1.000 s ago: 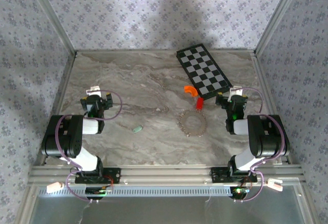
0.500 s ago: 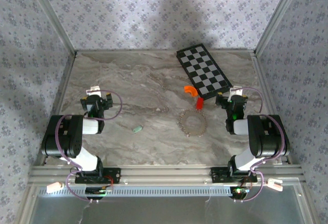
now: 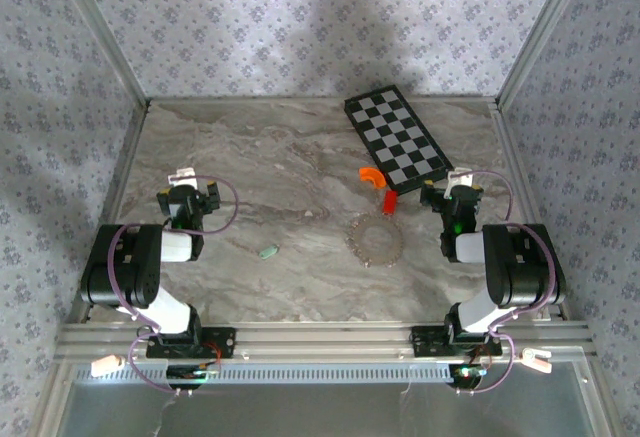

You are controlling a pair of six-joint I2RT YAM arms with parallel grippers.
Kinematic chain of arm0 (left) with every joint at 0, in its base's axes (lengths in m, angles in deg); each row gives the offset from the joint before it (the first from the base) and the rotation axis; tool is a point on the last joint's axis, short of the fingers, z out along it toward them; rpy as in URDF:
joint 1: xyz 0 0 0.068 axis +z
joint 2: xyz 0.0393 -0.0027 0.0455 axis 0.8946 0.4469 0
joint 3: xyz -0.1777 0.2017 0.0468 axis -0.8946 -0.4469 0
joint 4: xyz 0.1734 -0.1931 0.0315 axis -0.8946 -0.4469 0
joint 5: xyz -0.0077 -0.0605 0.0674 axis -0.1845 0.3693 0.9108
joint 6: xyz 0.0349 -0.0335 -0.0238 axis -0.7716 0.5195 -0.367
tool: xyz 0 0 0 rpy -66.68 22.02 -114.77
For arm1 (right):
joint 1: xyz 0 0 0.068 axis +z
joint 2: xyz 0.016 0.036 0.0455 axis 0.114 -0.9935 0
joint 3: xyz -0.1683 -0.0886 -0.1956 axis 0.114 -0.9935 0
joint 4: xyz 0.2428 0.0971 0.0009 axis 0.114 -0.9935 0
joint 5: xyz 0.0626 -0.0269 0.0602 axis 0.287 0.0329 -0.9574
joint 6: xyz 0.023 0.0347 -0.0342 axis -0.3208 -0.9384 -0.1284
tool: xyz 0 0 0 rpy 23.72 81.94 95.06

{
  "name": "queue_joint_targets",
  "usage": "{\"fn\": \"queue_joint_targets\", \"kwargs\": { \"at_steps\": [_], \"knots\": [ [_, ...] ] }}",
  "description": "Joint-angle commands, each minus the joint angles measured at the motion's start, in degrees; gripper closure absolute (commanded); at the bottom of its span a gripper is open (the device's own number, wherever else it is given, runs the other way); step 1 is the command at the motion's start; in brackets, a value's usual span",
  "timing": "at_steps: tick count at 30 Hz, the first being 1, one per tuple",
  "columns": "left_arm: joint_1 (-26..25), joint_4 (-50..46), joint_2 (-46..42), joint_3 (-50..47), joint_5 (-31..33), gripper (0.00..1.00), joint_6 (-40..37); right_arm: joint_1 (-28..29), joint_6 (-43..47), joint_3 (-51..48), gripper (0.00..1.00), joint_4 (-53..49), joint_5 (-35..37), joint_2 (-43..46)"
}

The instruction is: Put the keys on the keyring

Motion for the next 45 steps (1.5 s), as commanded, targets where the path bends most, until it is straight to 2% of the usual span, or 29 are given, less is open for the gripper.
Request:
{"fn": "queue_joint_targets", "kwargs": {
  "at_steps": [1,16,23,28,36,41,45],
  "knots": [
    [0.2,0.84,-0.7,0.38,-0.76,0.0,0.8,-0.29,1.2,0.28,0.0,0.11,-0.81,0.09],
    [0.15,-1.75,-4.45,0.06,-2.58,0.0,0.1,1.12,2.76,-0.96,0.0,-1.5,-0.25,5.11],
    [0.14,-6.51,-9.3,0.21,-3.3,0.0,0.13,3.68,4.49,-0.51,0.0,-7.99,1.87,11.22],
    [0.07,-13.98,-13.89,1.52,-5.19,0.0,1.01,6.49,4.93,0.16,0.0,-13.72,4.59,17.44],
    [-3.01,-28.16,-26.0,3.36,-6.99,0.0,2.56,8.94,-3.54,2.35,0.0,-26.76,8.15,32.6],
    [-7.73,-34.33,-30.8,5.02,-10.21,0.0,3.85,10.05,-10.81,7.41,0.0,-43.64,12.52,40.8],
    [-12.71,-38.55,-32.96,6.65,-11.64,0.0,4.34,10.31,-15.09,11.85,0.01,-55.42,11.1,42.89]
  ]
}}
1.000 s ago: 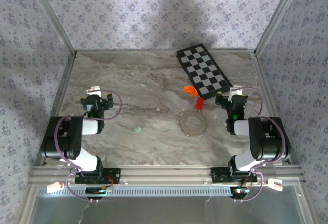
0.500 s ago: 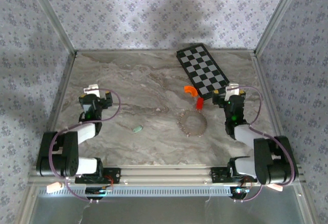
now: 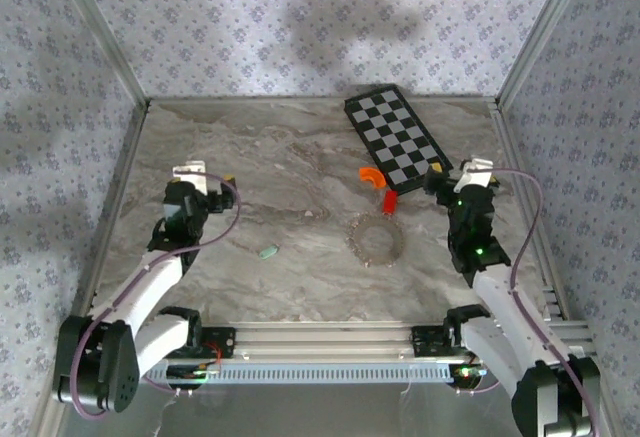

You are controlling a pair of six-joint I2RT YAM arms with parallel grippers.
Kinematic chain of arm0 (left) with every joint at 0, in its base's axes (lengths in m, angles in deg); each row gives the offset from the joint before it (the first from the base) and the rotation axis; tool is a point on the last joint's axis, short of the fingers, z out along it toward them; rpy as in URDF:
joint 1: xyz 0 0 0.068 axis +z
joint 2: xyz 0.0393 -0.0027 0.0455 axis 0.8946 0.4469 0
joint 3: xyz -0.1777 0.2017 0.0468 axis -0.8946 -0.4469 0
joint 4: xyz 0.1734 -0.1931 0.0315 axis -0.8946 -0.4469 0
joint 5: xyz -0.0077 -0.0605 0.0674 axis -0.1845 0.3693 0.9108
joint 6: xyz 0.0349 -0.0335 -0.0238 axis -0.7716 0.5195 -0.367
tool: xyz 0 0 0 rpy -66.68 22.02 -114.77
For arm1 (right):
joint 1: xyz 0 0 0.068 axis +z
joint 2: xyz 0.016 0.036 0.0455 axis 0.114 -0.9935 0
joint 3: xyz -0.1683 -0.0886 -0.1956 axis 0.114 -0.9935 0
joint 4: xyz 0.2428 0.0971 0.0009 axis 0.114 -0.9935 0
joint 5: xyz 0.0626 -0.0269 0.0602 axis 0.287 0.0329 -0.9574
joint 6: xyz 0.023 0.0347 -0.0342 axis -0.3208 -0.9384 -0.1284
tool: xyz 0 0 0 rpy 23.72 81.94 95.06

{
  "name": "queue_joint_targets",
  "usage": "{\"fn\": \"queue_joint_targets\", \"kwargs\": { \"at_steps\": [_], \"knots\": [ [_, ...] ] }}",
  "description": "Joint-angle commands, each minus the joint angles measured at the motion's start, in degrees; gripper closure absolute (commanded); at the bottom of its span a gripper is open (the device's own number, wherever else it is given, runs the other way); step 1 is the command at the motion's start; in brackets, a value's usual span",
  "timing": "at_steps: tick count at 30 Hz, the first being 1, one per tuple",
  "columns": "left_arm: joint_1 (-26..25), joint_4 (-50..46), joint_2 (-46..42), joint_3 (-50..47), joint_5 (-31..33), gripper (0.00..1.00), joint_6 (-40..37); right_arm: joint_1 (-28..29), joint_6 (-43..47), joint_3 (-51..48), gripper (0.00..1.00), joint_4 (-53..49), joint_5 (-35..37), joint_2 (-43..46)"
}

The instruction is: Put the keys on the keyring

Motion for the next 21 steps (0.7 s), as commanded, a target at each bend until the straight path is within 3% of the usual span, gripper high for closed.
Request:
{"fn": "queue_joint_targets", "kwargs": {
  "at_steps": [1,15,21],
  "knots": [
    [-3.41,-6.76,-2.18,2.78,-2.98,0.0,1.73,0.5,-6.3,4.52,0.0,-16.14,0.52,0.68],
    [-13.53,-28.11,-7.62,10.68,-6.45,0.0,14.89,9.39,-7.84,10.96,0.0,-31.47,-9.98,-5.5],
    [-16.52,-31.71,-6.77,12.51,-13.79,0.0,17.47,14.49,-8.46,12.77,0.0,-37.59,-14.08,-7.38]
  ]
}}
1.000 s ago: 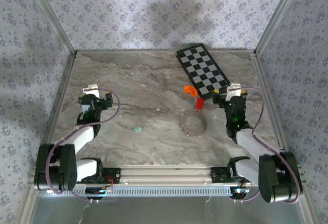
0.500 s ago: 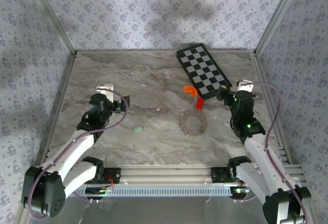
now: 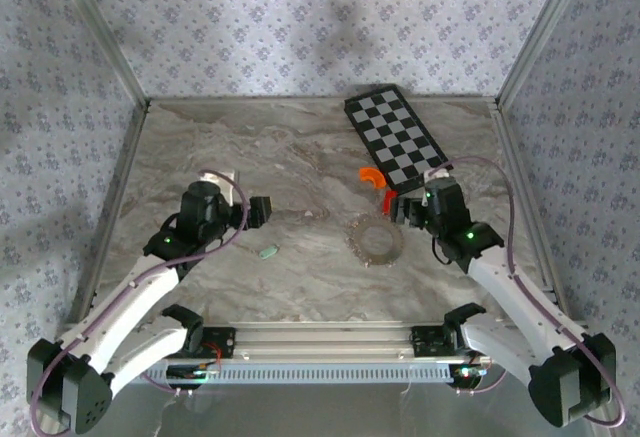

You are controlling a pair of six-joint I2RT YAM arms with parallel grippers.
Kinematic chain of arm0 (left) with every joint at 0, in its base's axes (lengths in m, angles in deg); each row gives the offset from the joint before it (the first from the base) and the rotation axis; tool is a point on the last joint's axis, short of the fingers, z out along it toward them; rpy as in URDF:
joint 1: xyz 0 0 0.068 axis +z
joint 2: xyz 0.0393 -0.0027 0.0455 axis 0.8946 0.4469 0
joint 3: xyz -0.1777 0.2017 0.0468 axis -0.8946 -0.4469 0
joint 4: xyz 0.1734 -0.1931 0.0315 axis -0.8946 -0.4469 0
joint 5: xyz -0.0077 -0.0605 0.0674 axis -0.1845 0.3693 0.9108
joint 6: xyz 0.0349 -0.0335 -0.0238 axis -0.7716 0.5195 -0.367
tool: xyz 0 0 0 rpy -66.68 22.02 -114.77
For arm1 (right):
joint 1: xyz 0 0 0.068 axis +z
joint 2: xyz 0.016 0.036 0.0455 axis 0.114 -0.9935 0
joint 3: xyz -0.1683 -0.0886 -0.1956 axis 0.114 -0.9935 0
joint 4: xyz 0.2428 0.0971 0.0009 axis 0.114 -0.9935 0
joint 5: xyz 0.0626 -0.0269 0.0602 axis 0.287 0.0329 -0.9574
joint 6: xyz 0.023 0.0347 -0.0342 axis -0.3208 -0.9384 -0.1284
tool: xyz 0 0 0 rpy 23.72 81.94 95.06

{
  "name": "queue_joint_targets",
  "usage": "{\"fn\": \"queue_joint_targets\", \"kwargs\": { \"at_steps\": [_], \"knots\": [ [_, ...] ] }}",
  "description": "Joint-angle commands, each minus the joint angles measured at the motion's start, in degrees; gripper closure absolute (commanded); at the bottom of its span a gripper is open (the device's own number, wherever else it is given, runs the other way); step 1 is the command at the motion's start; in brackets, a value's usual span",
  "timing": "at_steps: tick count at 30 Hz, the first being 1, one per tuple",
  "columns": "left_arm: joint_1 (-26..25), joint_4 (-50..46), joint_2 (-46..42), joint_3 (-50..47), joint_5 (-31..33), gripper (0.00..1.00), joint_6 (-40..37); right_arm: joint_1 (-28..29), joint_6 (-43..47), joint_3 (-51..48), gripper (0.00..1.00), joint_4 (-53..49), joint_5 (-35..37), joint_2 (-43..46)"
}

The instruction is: Put the keys on the keyring

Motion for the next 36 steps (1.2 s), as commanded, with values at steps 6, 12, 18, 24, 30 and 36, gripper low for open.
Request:
{"fn": "queue_joint_targets", "kwargs": {
  "at_steps": [6,12,18,24,30,36],
  "knots": [
    [-5.8,-1.92,0.98,1.05,-8.7,0.0,1.1,8.07,-4.92,1.98,0.0,-7.47,-4.95,-3.28],
    [-8.45,-0.12,0.64,-0.68,-11.12,0.0,0.79,12.32,-5.22,2.42,0.0,-8.03,-7.86,-7.05],
    [-11.39,3.28,0.14,-3.1,-14.14,0.0,0.91,12.39,-4.01,2.45,0.06,-6.98,-13.36,-10.47],
    [-11.94,5.08,-1.34,-4.4,-15.9,0.0,1.92,12.53,-2.98,2.44,0.16,-5.6,-17.93,-14.87],
    [-12.02,6.51,-1.24,-4.89,-17.39,0.0,2.01,12.96,-0.9,3.99,0.3,-4.78,-21.29,-18.78],
    [-12.02,8.07,-0.92,-5.16,-18.9,0.0,1.93,13.31,1.88,6.21,0.45,-4.87,-23.64,-23.95]
  ]
}}
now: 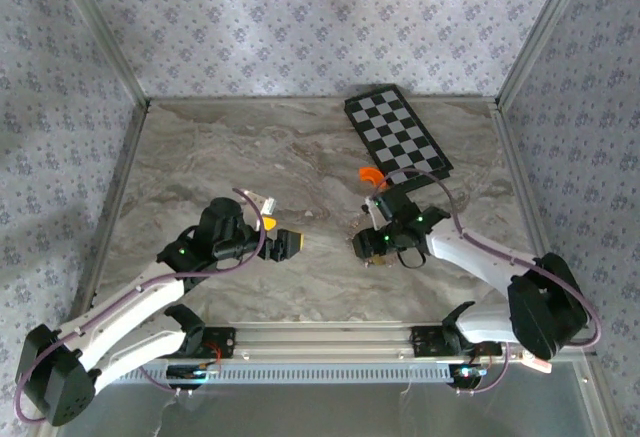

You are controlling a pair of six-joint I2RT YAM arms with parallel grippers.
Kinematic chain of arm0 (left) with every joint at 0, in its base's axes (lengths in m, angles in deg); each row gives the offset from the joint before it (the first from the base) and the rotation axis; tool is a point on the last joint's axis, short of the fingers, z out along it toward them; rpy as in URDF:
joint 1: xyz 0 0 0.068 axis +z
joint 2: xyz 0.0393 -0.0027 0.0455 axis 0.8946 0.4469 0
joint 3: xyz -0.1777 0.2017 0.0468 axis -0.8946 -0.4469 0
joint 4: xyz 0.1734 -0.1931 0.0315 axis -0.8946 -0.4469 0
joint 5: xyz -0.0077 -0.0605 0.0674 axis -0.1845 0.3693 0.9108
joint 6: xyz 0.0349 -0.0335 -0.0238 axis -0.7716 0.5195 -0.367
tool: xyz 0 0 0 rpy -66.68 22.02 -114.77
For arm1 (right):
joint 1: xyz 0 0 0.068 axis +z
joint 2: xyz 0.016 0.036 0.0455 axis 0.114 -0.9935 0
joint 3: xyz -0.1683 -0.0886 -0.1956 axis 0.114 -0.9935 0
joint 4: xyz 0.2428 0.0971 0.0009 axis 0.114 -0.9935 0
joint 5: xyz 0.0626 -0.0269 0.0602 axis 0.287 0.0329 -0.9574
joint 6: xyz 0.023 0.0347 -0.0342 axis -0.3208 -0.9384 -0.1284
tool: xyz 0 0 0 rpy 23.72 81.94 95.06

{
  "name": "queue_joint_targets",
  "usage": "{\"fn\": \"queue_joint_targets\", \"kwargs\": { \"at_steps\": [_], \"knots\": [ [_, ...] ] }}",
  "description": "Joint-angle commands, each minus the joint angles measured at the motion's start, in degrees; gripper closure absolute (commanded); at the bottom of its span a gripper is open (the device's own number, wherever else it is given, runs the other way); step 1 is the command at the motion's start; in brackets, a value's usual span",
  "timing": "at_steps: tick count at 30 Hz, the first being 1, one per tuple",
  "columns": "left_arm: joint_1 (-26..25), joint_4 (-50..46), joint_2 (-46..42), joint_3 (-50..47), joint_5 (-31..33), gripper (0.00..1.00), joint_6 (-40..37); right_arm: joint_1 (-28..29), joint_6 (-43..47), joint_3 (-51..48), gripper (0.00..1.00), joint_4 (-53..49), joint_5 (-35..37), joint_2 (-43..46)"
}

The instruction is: Put the keys on the keyring

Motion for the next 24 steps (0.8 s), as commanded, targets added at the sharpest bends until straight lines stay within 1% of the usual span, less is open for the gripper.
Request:
{"fn": "queue_joint_targets", "kwargs": {
  "at_steps": [1,7,17,24],
  "knots": [
    [-0.4,2.75,-0.27,-0.2,-2.39,0.0,0.42,0.52,2.72,2.78,0.47,-0.54,-2.65,-3.16],
    [-0.43,5.14,0.3,-0.15,-4.75,0.0,0.11,1.19,3.85,4.74,0.5,-0.59,-1.71,-7.88],
    [-0.41,7.1,3.69,0.24,-5.82,0.0,-0.41,1.32,5.37,6.63,0.56,-0.09,-0.74,-13.74],
    [-0.36,8.34,4.21,-0.07,-5.97,0.0,-0.26,1.53,5.99,6.88,0.63,-0.39,-1.22,-14.87]
  ]
}}
